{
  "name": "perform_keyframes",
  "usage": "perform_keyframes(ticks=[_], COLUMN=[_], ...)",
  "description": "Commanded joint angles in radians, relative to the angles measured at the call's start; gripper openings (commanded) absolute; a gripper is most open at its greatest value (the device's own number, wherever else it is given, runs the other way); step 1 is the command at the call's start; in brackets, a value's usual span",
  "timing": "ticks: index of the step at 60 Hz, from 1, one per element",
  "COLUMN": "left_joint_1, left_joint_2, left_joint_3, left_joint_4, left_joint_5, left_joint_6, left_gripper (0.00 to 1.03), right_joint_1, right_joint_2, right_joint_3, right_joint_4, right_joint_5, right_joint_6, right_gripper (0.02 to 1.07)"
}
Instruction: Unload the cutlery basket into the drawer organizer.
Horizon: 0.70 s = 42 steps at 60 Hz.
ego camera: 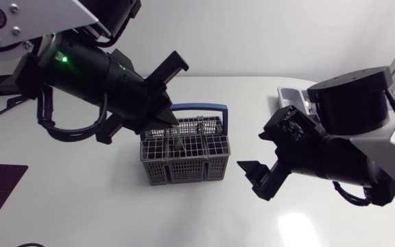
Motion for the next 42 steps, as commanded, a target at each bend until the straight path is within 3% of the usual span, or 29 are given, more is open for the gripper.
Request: perform_keyframes(ticks=[1, 25, 32, 42], left_joint_1=[0.006, 0.012, 0.012, 0.012], left_joint_2=[-0.015, 0.056, 0.093, 0.137], left_joint_3=[0.029, 0.052, 0.066, 0.101], left_joint_4=[-0.012, -0.012, -0.014, -0.031], left_joint_5=[0.021, 0.174, 0.210, 0.257], left_joint_6=[-0.021, -0.047, -0.052, -0.053], left_gripper=[0.04, 0.04, 0.04, 0.04], right_joint_1=[0.007, 0.036, 0.074, 0.100], right_joint_2=[-0.023, -0.041, -0.031, 0.031], right_joint_3=[-0.031, -0.038, -0.038, -0.026], right_joint_4=[0.017, 0.066, 0.096, 0.143], right_joint_5=[-0.025, -0.094, -0.112, -0.137], right_joint_6=[-0.014, 0.009, 0.026, 0.032], right_gripper=[1.02, 1.01, 0.92, 0.88])
